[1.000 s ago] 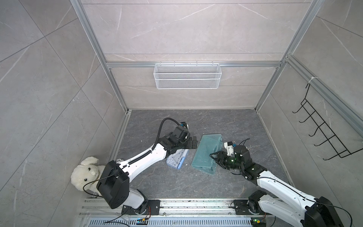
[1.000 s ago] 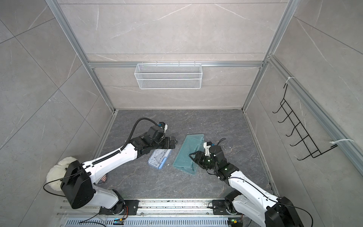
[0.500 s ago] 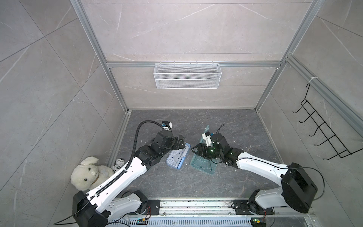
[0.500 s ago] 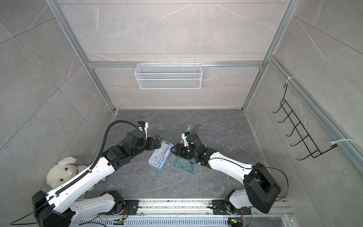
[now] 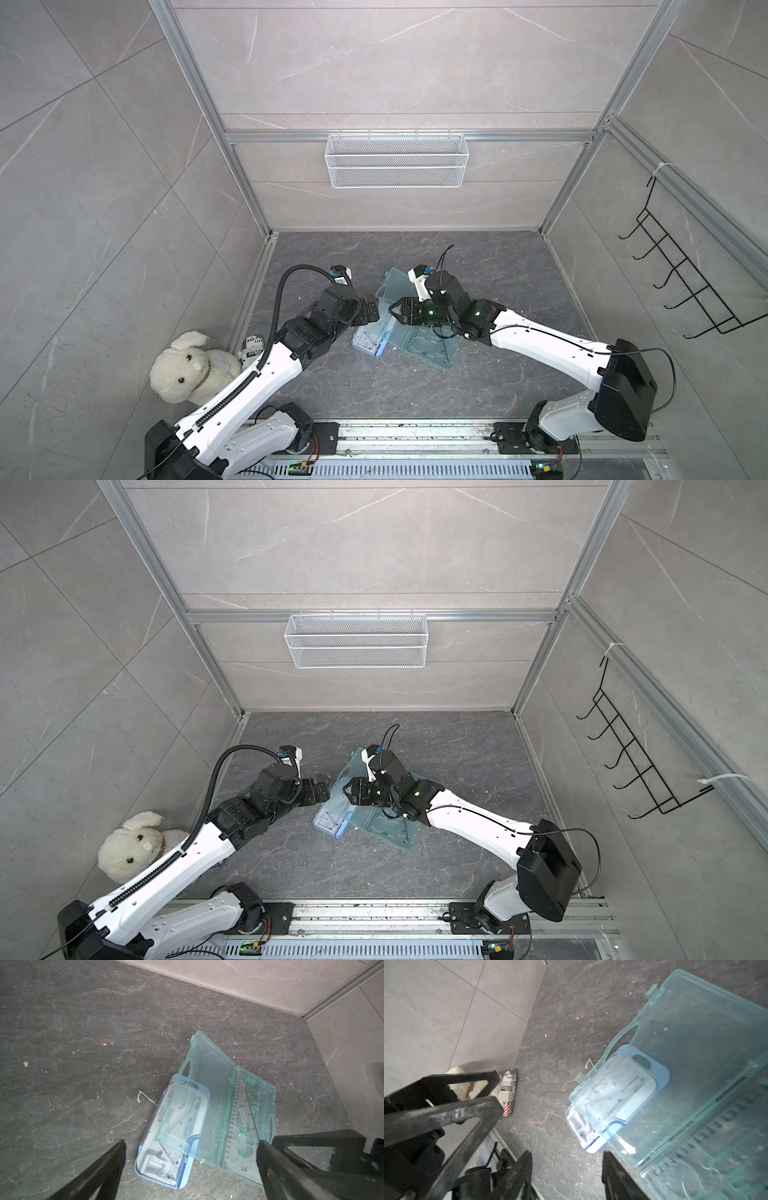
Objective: Open the ruler set and take out the ruler
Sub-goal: Open the ruler set box at the center of the board, then pick up the ruler from the ruler set box.
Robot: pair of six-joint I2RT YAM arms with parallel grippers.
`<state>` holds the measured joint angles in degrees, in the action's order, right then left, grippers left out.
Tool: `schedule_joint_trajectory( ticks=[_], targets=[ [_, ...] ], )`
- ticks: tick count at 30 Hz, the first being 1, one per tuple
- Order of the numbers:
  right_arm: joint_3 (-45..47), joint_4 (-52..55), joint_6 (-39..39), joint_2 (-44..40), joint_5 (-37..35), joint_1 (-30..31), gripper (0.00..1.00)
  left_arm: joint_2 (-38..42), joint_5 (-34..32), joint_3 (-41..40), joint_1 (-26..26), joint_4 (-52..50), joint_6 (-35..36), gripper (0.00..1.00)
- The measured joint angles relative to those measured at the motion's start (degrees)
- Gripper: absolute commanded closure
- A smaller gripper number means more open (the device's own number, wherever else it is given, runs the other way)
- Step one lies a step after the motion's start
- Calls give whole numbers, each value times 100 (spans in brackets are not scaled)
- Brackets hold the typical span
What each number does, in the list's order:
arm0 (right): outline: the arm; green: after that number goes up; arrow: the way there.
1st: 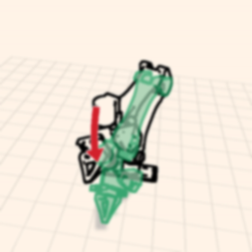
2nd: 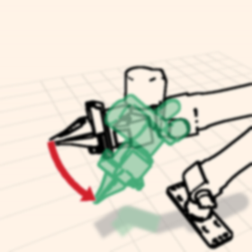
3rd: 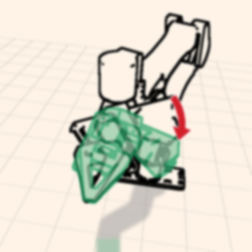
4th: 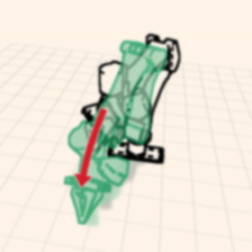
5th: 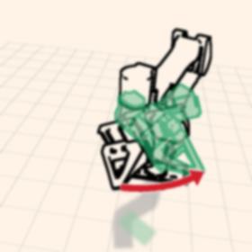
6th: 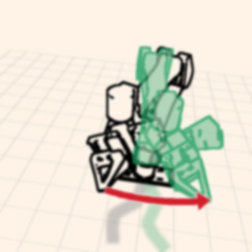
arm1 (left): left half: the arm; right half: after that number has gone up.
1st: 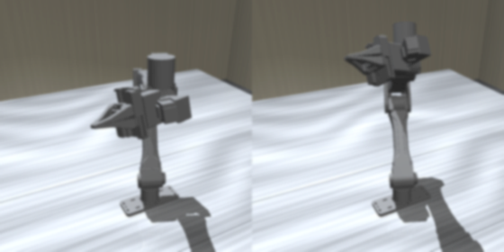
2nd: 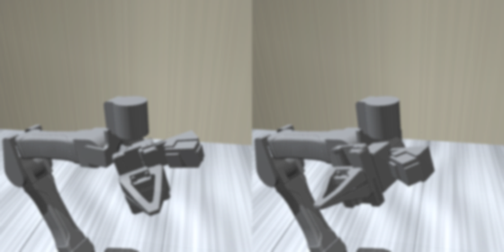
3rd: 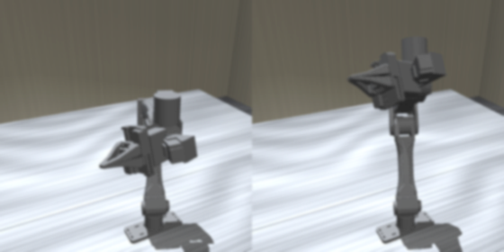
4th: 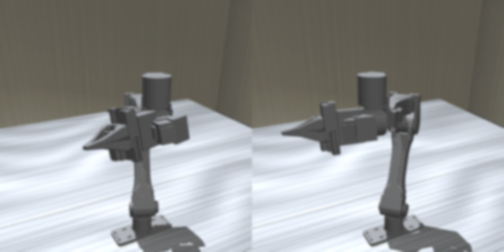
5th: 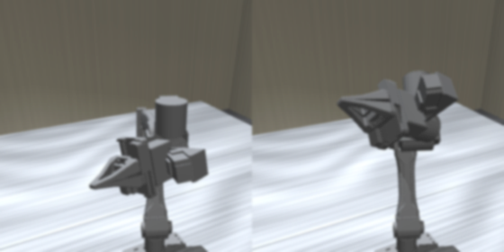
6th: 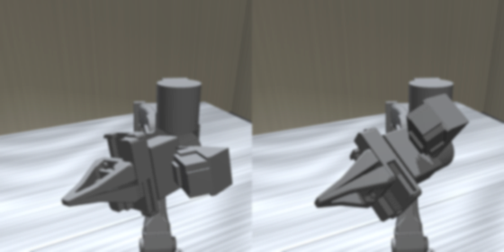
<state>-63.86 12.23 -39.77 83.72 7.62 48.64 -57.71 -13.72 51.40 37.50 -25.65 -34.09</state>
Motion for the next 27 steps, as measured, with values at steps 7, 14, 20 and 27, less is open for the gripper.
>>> schedule_joint_trajectory(
  ticks=[7, 14, 20, 27],
  targets=[
    [-291, 1342, 479, -245, -1073, 0, 50, -389, 721, 57, -101, 17, 278, 1],
    [-323, 2428, 789, 372, -2140, -35, 59, -1224, 1137, 120, 415, -37, 608, 1],
    [-323, 2645, 918, 1049, -2420, -278, 61, -1617, 1134, 120, 1075, 55, 699, 2],
    [-315, 2546, 1005, 1563, -2367, -634, 65, -2094, 1161, 120, 1351, 433, 680, 1]
  ],
)
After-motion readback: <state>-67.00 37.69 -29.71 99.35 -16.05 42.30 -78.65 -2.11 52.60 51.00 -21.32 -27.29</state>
